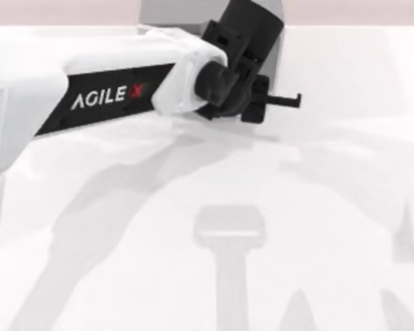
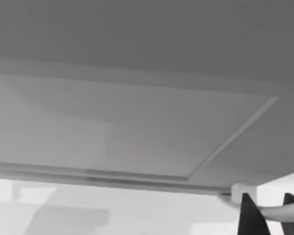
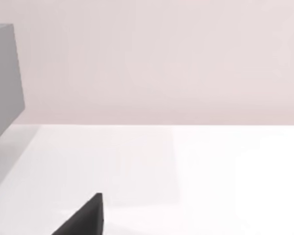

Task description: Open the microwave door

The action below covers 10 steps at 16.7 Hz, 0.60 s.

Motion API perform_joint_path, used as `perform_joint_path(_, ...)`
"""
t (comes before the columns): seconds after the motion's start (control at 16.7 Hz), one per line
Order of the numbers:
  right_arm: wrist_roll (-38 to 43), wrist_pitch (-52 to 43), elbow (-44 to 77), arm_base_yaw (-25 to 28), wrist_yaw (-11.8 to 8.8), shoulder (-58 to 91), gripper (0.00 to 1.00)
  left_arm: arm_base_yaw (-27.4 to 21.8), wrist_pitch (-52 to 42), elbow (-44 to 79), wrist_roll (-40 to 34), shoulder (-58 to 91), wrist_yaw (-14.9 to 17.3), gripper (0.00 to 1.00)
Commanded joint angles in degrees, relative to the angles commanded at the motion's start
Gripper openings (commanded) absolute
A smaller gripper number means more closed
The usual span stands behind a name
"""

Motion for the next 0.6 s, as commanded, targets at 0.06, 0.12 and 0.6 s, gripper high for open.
perform_joint_path(0.06, 0.0, 0.0, 0.0, 0.0, 0.0, 0.0, 1.0, 0.2, 0.3, -0.4, 0.4, -0.4, 0.2, 0.0)
perform_joint_path(0.12, 0.0, 0.0, 0.0, 0.0, 0.0, 0.0, 1.0, 0.3, 0.6, -0.8, 0.8, -0.7, 0.4, 0.0)
perform_joint_path(0.6, 0.0, 0.0, 0.0, 0.0, 0.0, 0.0, 1.0, 0.6, 1.1, -1.9, 1.6, -1.2, 0.8, 0.0)
